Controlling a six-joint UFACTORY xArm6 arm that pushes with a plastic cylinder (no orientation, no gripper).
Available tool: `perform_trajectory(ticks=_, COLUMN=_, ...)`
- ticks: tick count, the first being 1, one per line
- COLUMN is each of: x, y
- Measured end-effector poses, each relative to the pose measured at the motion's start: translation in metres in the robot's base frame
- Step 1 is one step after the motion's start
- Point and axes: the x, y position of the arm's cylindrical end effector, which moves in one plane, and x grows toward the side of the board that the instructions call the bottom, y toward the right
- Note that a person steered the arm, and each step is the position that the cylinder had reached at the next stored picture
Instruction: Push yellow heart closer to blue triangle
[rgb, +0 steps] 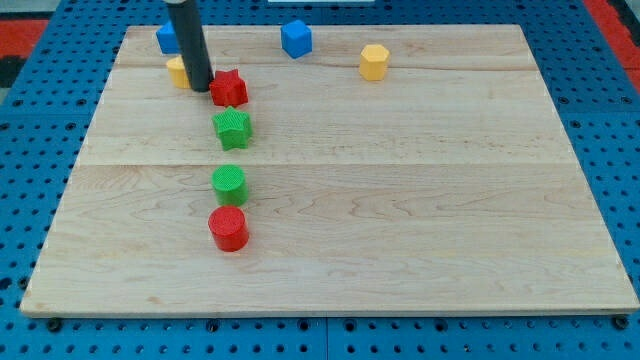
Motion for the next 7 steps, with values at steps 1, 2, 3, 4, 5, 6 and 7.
perform_trajectory(ticks=1, x=0.010, y=-0.038)
perform_trajectory(ticks=2, x=-0.025, y=-0.008)
perform_trajectory(ticks=3, x=-0.040, y=0.007)
perform_trajectory(ticks=4, x=-0.031, y=0.016)
perform_trajectory(ticks=5, x=-0.020, y=-0.047)
perform_trajectory(ticks=6, x=-0.052, y=-0.021)
perform_trajectory(ticks=7, x=-0.078, y=0.013)
